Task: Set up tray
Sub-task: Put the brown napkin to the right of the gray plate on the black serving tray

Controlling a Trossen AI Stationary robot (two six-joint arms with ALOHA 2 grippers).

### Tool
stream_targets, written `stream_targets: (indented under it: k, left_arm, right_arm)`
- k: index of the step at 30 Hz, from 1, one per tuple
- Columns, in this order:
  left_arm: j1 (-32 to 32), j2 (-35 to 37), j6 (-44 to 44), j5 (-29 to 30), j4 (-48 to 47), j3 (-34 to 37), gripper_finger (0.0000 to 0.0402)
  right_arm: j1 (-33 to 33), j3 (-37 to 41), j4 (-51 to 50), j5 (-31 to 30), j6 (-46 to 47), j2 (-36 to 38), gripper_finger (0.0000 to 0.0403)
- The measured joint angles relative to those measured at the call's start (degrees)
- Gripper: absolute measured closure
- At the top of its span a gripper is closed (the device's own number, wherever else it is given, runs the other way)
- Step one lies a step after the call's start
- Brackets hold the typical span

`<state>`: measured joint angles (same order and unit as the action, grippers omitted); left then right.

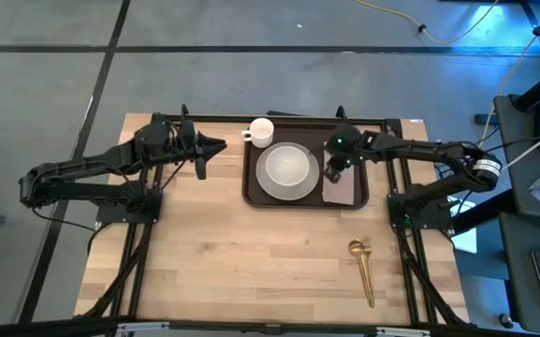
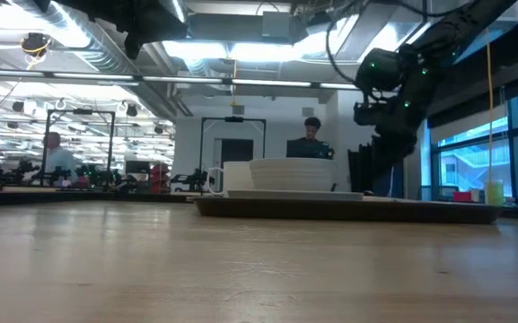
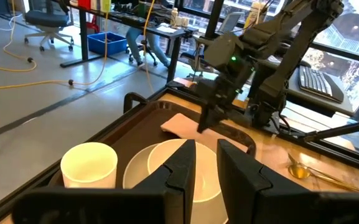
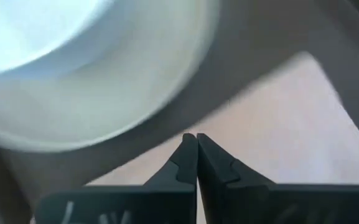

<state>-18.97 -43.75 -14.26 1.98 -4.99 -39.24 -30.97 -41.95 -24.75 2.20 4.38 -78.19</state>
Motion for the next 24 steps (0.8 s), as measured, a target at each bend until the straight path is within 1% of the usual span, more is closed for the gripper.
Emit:
stream_targets:
  k: [2,4,6,10,14,19,24]
  left_arm:
    - [0.0,0.0,0.0,0.0,0.0,0.0,0.0343]
    - [0.0,0.0,0.0,0.0,0.0,0.0,0.0343]
    - [0.0,0.0,0.0,0.0,0.0,0.0,0.0343]
    - [0.0,0.0,0.0,0.0,0.0,0.0,0.0343]
    - [0.0,0.0,0.0,0.0,0.0,0.0,0.0343]
    - [0.0,0.0,0.0,0.1,0.0,0.0,0.0343]
    - [0.0,0.0,-0.2,0.1,0.0,0.0,0.0343]
  right_arm:
    - [-1.3,0.1,-1.0,-2.2,5.7,0.0,0.0399]
    - [-2.4,0.8,-2.6,-4.0,8.4,0.0,0.0399]
    - [-3.4,2.0,-2.2,-4.2,10.2,0.0,0.0399]
    - [-4.4,4.4,1.3,-3.4,10.1,-0.5,0.0399]
    - [-5.5,5.7,4.9,-3.1,6.7,-3.0,0.0399]
    - [-7.1,5.6,6.8,-3.3,0.0,-8.3,0.0399]
    - [-7.2,5.5,11.2,-3.1,-6.7,-11.0,0.0399]
